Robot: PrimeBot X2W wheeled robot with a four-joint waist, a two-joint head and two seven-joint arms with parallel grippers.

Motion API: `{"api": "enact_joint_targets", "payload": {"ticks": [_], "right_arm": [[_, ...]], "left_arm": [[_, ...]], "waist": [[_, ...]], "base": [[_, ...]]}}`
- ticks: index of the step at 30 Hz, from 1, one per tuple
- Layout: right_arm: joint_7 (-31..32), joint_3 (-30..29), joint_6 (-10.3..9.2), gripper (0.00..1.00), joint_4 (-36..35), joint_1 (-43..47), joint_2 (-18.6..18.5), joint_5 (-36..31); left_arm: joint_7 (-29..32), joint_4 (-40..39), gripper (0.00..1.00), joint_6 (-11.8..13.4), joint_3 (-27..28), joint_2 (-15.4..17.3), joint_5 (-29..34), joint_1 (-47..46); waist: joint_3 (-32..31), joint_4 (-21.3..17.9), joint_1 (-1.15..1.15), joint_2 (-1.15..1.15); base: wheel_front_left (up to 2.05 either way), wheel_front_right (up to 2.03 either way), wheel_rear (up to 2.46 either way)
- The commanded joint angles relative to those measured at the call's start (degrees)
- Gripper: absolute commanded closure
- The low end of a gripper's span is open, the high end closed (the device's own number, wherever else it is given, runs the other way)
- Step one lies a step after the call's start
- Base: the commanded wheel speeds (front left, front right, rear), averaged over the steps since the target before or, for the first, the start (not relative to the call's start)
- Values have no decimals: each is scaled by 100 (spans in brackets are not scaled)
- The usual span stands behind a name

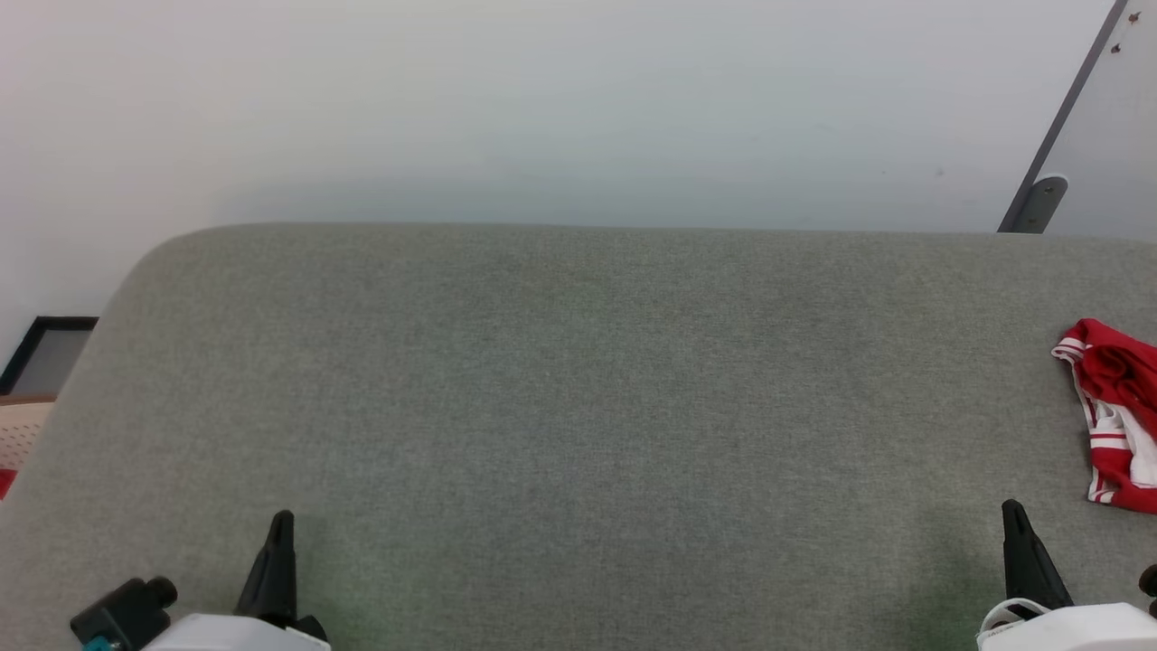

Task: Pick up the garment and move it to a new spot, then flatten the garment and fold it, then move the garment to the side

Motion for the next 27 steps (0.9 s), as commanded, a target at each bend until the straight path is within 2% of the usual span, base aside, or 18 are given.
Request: {"api": "enact_joint_targets", "payload": {"ticks": [1, 27], "right_arm": [[37, 9, -3, 100, -85, -141, -9, 164], [513, 14, -4, 100, -100, -313, 32, 2104]], "left_arm": [[20, -85, 100, -5, 39, 19, -156, -131], [501, -139, 100, -9, 118, -219, -1870, -308]], "waist": [[0, -2, 0, 0], [14, -58, 0, 0]], "base": [[0, 0, 0], [0, 0, 0]]}}
